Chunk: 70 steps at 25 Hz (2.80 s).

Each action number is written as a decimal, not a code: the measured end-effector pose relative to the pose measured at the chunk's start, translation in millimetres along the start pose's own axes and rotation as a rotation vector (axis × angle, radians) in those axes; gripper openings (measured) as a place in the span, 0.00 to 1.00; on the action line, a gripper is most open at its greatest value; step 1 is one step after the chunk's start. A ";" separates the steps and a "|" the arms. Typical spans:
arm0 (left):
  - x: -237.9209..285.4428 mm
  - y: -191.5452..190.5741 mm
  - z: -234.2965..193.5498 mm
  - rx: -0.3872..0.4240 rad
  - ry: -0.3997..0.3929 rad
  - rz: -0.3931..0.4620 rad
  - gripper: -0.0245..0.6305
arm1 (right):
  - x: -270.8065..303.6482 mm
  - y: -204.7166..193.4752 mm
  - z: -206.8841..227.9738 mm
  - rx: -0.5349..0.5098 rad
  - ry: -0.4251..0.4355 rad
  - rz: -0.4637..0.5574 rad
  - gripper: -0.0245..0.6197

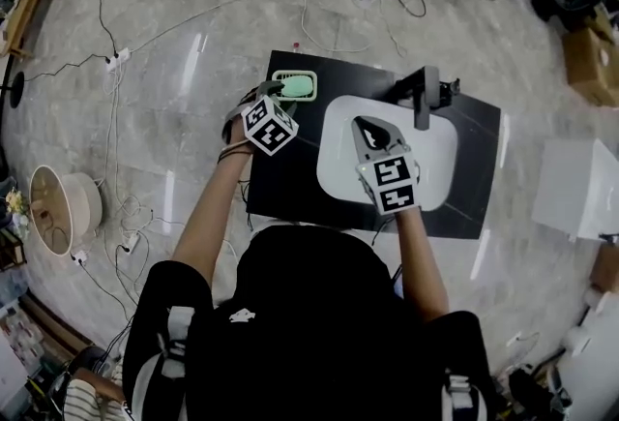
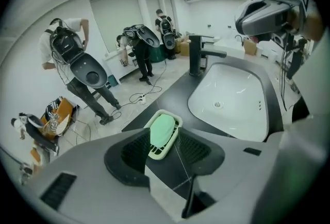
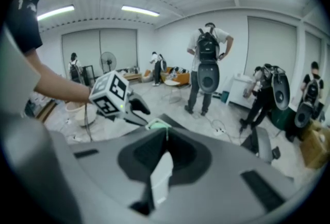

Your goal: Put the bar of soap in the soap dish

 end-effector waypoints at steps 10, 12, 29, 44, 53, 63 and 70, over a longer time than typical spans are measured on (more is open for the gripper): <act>-75.2 21.6 10.1 -0.136 0.064 0.158 0.10 | -18.3 31.3 1.2 -0.029 -0.022 0.110 0.09; -92.3 27.2 13.4 -0.146 0.069 0.197 0.08 | -23.2 41.5 -1.0 -0.045 -0.024 0.142 0.09; -248.7 113.4 16.1 -0.204 0.237 0.632 0.07 | -95.1 131.8 3.6 -0.126 -0.108 0.448 0.09; -326.3 131.2 28.5 -0.196 0.367 0.853 0.07 | -147.5 170.2 -19.9 -0.133 -0.140 0.622 0.09; -336.4 129.8 31.3 -0.210 0.383 0.863 0.07 | -148.8 170.0 -26.0 -0.123 -0.125 0.632 0.09; -348.2 125.1 40.9 -0.207 0.425 0.872 0.07 | -151.9 162.1 -33.3 -0.122 -0.121 0.641 0.09; -354.0 122.6 35.8 -0.197 0.455 0.852 0.07 | -151.1 168.5 -36.3 -0.128 -0.114 0.637 0.09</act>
Point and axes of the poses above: the fingertips, and each gripper's own axes: x forward along the fingers, z to its right, y out of its top, the point moved 5 cm from there along -x, backward along the fingers, and after that the axes turned 2 degrees about z, right-handed, at the moved point
